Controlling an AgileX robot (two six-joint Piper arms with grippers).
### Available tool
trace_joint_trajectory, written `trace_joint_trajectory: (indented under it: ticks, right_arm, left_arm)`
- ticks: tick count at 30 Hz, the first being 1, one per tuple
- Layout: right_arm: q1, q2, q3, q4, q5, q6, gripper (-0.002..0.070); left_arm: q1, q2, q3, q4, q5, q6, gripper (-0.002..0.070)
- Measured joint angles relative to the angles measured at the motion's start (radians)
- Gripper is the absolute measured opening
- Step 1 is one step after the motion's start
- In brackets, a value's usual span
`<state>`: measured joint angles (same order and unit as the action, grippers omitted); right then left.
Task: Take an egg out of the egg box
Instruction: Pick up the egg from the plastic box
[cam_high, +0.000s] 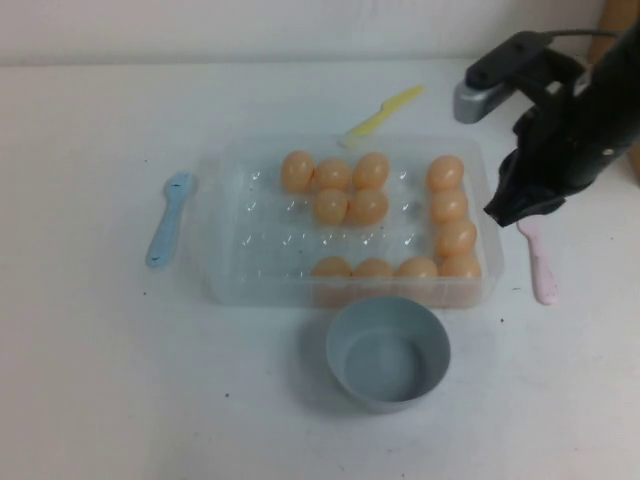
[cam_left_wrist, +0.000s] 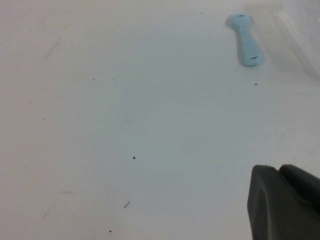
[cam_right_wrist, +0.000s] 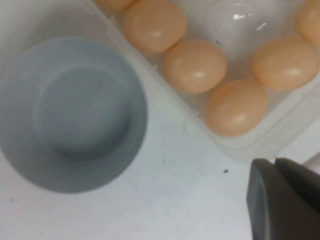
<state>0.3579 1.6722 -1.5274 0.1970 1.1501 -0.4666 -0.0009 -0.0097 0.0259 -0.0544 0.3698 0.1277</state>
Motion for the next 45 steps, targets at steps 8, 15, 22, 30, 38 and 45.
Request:
trace_joint_trajectory:
  ticks: [8, 15, 22, 30, 38, 45]
  right_arm:
    - [0.050, 0.316, -0.329, -0.115, 0.078, 0.114, 0.0050]
    - [0.054, 0.479, -0.495, -0.124, 0.080, 0.201, 0.0399]
    - [0.054, 0.537, -0.515, -0.142, 0.082, 0.257, 0.0446]
    - [0.054, 0.570, -0.517, -0.197, 0.082, 0.307, 0.0446]
    - [0.054, 0.590, -0.518, -0.212, 0.082, 0.329, 0.0446]
    - [0.054, 0.590, -0.518, -0.212, 0.082, 0.333, 0.0446]
  left_arm:
    - [0.000, 0.000, 0.000, 0.000, 0.000, 0.000, -0.0005]
    - [0.000, 0.000, 0.000, 0.000, 0.000, 0.000, -0.0004]
    - [0.000, 0.000, 0.000, 0.000, 0.000, 0.000, -0.0004]
    - [0.000, 0.000, 0.000, 0.000, 0.000, 0.000, -0.0005]
    - [0.000, 0.000, 0.000, 0.000, 0.000, 0.000, -0.0004]
    - [0.000, 0.000, 0.000, 0.000, 0.000, 0.000, -0.0005]
